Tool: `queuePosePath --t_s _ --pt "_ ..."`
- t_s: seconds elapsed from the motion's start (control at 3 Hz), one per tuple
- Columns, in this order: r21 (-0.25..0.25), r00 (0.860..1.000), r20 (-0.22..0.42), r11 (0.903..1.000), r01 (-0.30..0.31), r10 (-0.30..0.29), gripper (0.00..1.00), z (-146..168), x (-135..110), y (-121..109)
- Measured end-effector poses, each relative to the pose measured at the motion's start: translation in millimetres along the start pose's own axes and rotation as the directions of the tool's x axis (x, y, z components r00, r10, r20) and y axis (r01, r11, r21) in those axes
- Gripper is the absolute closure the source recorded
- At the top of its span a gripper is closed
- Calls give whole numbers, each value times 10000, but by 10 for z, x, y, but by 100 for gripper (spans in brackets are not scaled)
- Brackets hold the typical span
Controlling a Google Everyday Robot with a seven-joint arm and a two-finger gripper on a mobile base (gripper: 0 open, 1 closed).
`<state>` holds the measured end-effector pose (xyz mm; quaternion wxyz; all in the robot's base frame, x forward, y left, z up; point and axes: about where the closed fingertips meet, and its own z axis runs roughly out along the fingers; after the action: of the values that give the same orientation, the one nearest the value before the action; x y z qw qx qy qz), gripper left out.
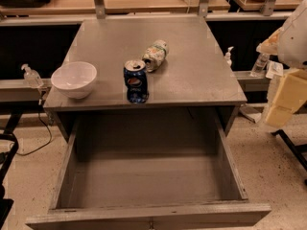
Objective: Place pepsi can into top drawer
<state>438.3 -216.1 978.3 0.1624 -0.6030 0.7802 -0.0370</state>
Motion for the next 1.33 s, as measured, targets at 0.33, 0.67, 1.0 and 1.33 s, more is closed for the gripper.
queuePosePath --t_s 0.33,0.67,1.0,1.33 --pt "27 10000 23 10000 11 -11 0 -5 -8 -5" --pt "225 9977 477 9986 471 -482 0 59 -319 -231" --pt "642 9637 1867 9812 1820 -1910 0 277 -1399 -810" --pt "630 9277 2574 9627 2631 -2704 0 464 -2124 -1029"
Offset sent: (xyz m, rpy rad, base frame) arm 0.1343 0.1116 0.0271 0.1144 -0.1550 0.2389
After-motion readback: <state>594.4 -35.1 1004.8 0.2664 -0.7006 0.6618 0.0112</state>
